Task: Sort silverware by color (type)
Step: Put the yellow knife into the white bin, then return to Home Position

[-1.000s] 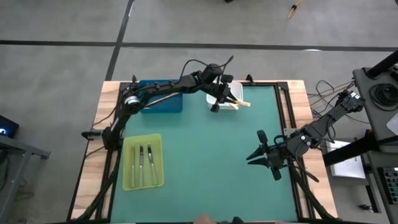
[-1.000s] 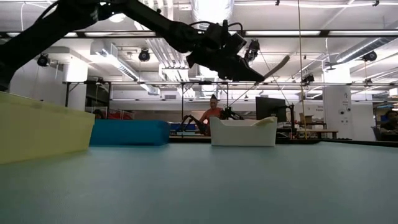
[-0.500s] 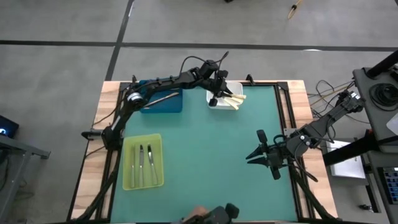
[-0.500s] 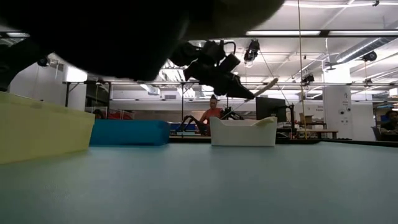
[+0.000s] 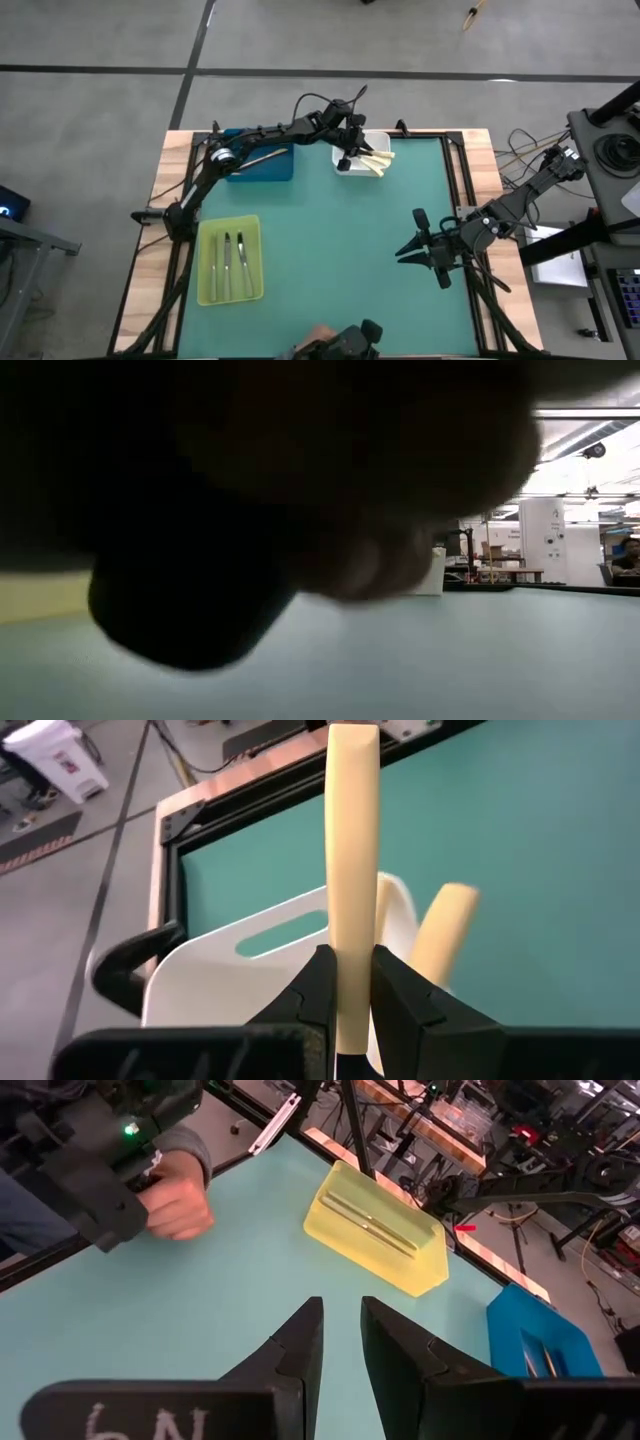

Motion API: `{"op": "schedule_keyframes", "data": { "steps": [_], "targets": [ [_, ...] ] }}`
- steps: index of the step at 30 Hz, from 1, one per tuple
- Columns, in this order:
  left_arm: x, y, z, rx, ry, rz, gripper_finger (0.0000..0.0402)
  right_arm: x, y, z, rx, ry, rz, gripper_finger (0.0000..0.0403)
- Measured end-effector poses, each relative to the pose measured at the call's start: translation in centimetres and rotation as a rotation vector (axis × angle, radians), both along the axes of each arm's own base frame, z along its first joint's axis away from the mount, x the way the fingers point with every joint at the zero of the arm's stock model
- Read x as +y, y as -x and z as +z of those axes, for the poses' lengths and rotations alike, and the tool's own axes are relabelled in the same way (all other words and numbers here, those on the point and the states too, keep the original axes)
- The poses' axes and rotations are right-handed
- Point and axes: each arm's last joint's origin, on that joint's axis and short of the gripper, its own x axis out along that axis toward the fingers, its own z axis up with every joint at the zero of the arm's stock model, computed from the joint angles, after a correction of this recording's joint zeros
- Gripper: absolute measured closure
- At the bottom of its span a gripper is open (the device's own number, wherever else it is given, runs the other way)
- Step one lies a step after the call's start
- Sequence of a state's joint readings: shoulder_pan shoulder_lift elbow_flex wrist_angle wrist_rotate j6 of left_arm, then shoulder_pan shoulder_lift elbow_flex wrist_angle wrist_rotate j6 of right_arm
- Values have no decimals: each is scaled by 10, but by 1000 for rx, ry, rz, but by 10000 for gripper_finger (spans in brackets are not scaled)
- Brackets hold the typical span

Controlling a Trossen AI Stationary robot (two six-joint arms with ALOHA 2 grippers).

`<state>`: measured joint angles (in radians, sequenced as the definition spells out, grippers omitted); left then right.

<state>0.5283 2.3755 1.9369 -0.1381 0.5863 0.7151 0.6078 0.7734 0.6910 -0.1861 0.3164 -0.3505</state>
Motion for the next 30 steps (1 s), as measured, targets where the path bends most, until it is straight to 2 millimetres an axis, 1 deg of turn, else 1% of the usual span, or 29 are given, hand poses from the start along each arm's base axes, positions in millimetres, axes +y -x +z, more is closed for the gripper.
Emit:
{"op": "schedule_keyframes", "data": {
  "steps": [5, 10, 12, 25, 27, 30],
  "targets": [
    [2, -1, -4, 5, -21, 28, 378, -1, -1, 0, 1, 0, -10, 339],
    [4, -2, -3, 3, -41, 94, 348, -5, -3, -3, 8, 3, -32, 339],
    [4, -2, -3, 5, -41, 99, 343, -7, -4, -5, 13, 6, -43, 339],
    [4, -2, -3, 10, -14, 114, 350, -16, -9, -8, 22, -6, -101, 339],
    [4, -3, 0, 11, 8, 125, 350, -16, -9, -8, 22, -6, -101, 339],
    [5, -6, 12, 6, 57, 151, 350, -16, -9, -8, 23, -8, -102, 339]
  ]
}}
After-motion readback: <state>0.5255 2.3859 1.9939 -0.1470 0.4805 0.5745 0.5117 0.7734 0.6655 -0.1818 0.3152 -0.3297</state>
